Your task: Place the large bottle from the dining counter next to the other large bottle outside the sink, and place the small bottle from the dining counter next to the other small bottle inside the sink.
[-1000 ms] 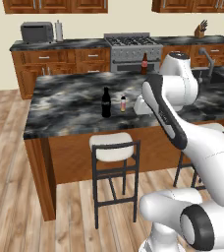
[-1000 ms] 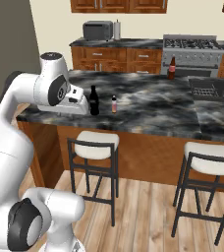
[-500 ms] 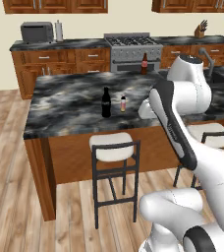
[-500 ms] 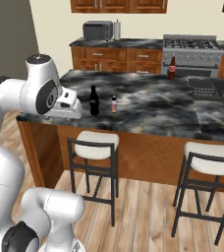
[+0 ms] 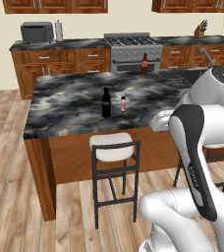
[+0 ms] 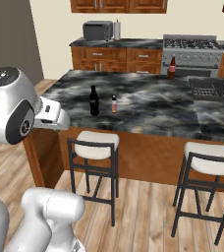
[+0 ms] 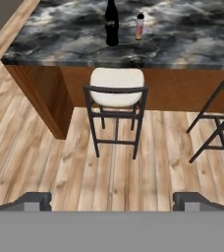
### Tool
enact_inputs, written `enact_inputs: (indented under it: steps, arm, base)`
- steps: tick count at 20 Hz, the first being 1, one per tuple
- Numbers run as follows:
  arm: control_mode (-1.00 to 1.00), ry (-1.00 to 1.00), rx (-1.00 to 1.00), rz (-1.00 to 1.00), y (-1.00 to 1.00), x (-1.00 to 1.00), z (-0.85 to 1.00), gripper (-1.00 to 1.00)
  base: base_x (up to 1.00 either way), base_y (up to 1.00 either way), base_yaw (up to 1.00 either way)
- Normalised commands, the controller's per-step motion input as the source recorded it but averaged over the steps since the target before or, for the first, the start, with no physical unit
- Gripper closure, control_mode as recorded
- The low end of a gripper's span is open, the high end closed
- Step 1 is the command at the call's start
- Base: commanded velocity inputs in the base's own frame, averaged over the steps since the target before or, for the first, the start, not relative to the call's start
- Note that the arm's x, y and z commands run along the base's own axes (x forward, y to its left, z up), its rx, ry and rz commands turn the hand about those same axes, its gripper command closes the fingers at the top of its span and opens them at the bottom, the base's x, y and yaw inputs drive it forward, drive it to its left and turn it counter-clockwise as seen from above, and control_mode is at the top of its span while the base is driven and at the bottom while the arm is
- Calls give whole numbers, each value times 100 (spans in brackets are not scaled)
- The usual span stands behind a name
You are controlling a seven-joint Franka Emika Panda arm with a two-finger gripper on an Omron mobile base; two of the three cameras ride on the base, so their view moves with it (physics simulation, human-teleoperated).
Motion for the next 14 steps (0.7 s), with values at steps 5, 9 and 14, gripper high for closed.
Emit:
enact_inputs:
  steps: [5,9,14]
  arm:
    - [100,-7,0,0,0,-31,9,-100]
    - [100,0,0,0,0,0,0,-100]
    - [100,0,0,0,0,0,0,-100]
  base:
    - [-37,0,0]
    - [-31,2,-5]
    - [23,0,-5]
